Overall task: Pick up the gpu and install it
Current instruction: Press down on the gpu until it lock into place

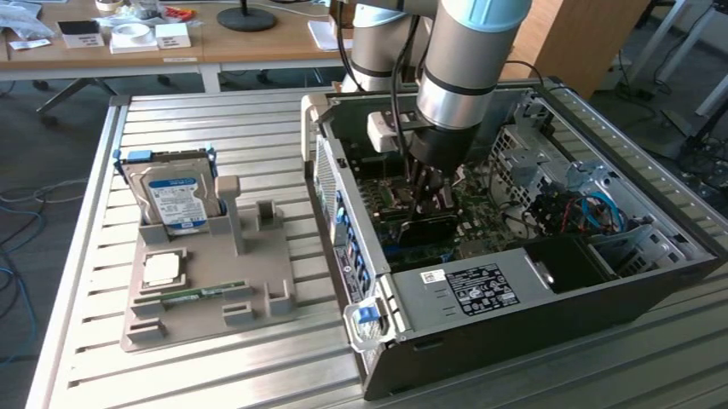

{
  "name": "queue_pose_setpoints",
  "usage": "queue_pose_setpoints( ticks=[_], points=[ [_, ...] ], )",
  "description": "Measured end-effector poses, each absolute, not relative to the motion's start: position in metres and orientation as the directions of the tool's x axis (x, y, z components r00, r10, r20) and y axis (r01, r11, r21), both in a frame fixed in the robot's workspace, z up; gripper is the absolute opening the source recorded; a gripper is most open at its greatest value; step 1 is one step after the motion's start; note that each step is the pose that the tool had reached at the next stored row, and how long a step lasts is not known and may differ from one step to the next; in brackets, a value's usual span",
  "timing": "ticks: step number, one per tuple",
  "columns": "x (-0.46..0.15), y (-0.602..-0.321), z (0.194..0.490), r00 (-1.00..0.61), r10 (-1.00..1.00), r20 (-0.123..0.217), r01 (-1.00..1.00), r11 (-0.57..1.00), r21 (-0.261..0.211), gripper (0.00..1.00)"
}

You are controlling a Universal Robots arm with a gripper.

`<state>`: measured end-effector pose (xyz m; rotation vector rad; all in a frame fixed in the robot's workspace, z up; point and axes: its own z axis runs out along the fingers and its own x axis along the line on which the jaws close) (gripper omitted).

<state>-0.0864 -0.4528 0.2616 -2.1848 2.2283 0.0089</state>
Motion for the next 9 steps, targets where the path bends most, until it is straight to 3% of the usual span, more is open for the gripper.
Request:
queue_pose_setpoints(
  ticks=[9],
  points=[
    [-0.0873,-0.4530,0.2609,-0.019,-1.000,-0.019,-1.000,0.020,-0.010,0.11]
  ],
)
